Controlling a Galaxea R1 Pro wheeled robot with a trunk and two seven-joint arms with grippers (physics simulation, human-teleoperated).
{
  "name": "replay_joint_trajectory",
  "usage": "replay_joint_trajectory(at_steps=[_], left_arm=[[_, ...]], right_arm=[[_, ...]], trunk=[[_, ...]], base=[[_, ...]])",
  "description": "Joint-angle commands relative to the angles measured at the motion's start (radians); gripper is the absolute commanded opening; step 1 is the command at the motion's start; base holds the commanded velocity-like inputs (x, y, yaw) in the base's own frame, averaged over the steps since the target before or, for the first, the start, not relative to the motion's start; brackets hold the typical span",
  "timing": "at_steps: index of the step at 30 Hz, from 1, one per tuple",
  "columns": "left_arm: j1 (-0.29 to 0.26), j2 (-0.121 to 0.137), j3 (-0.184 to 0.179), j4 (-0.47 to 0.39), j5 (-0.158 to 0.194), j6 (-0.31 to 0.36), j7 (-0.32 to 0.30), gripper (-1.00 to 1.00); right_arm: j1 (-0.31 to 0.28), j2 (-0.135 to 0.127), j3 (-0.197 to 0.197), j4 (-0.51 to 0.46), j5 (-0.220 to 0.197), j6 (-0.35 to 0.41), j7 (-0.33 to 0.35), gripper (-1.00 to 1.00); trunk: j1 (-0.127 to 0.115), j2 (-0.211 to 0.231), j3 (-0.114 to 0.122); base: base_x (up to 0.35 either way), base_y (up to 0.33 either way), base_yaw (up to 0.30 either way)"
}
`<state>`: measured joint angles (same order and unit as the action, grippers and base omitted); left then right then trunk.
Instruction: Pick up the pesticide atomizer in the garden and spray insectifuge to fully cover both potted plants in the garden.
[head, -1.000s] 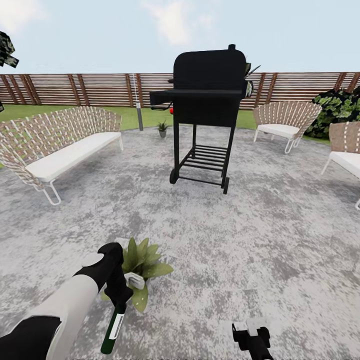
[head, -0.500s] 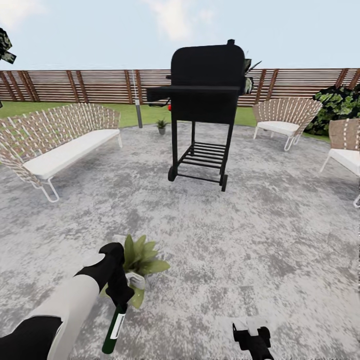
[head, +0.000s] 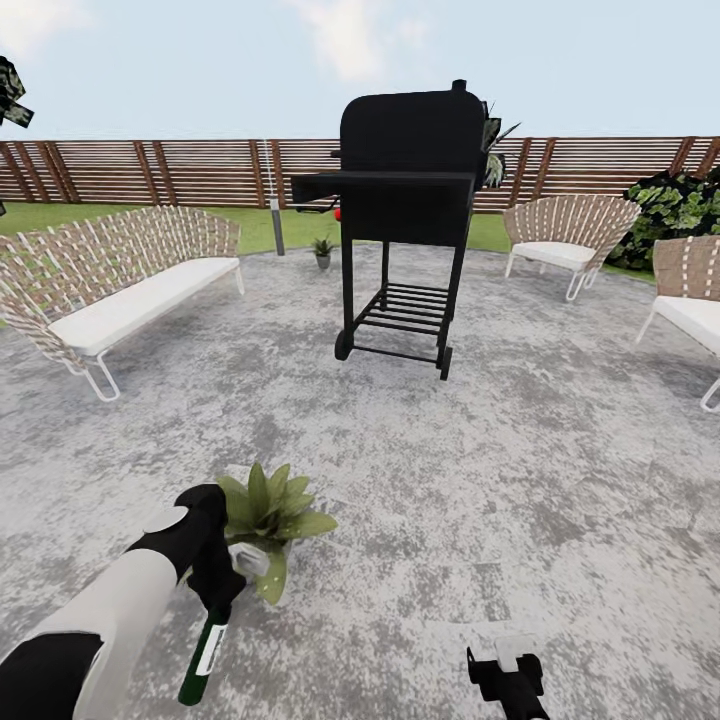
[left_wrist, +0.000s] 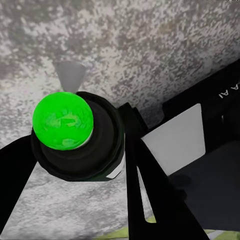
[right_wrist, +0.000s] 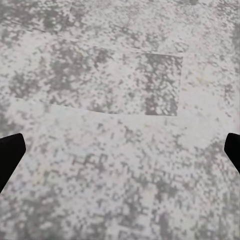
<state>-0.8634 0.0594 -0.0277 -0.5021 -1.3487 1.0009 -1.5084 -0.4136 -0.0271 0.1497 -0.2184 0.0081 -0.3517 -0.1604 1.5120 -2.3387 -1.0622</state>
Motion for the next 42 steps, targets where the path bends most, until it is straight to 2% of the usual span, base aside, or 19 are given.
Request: replay_joint_trajectory(at_steps=[1,6,7,9,11,13,20,26,31,38,42], left_arm=[[0.0,0.003,-0.002,-0.002,-0.006,0.011,-0.009,-1.0],[0.0,0.004,0.009,-0.007,0.0,0.011,-0.007,-1.0],[0.0,0.0,0.031,-0.008,0.001,0.011,-0.007,-1.0],[-0.006,-0.009,0.123,-0.01,0.002,0.012,-0.004,-1.0],[-0.008,-0.02,0.154,-0.01,-0.003,0.012,-0.003,-1.0],[-0.009,-0.028,0.17,-0.01,-0.006,0.012,-0.002,-1.0],[-0.019,-0.034,0.178,-0.01,-0.007,0.02,0.003,-1.0],[-0.057,-0.044,0.172,-0.008,-0.009,0.027,0.006,-1.0],[-0.058,-0.032,0.167,-0.01,-0.01,0.023,0.007,-1.0],[-0.059,-0.036,0.169,-0.012,-0.059,0.024,0.005,-1.0],[-0.061,-0.039,0.169,-0.012,-0.064,0.024,0.005,-1.0]], right_arm=[[-0.001,-0.001,0.009,0.001,0.001,-0.001,-0.008,1.0],[-0.001,-0.001,0.01,0.002,0.001,-0.001,-0.008,1.0],[-0.001,-0.001,0.01,0.002,0.001,-0.001,-0.008,1.0],[-0.001,-0.001,0.01,0.002,0.001,-0.001,-0.008,1.0],[-0.001,-0.001,0.01,0.002,0.001,-0.001,-0.008,1.0],[-0.001,-0.001,0.01,0.002,0.001,-0.001,-0.008,1.0],[-0.001,-0.001,0.01,0.003,0.001,-0.001,-0.008,1.0],[-0.001,-0.001,0.01,0.002,0.001,0.0,-0.008,1.0],[-0.001,-0.002,0.01,0.002,0.001,-0.001,-0.007,1.0],[-0.001,-0.002,0.01,0.002,0.001,-0.001,-0.007,1.0],[-0.001,-0.002,0.01,0.002,0.0,-0.001,-0.007,1.0]], trunk=[[0.0,0.0,-0.001],[0.0,0.0,-0.001],[0.0,0.0,-0.001],[0.0,0.0,-0.001],[0.0,0.0,-0.001],[0.0,0.0,-0.001],[0.0,0.0,-0.001],[0.0,0.0,-0.001],[0.0,0.0,-0.001],[0.0,0.0,-0.001],[0.0,0.0,-0.001]], base=[[0.0,0.0,0.0],[0.0,0.0,0.0],[0.0,0.0,0.0],[0.0,0.0,0.0],[0.0,0.0,0.0],[0.0,0.0,0.0],[0.0,0.0,0.0],[0.0,0.0,0.0],[-0.087,0.0,0.0],[-0.311,0.077,0.0],[-0.087,0.04,0.0]])
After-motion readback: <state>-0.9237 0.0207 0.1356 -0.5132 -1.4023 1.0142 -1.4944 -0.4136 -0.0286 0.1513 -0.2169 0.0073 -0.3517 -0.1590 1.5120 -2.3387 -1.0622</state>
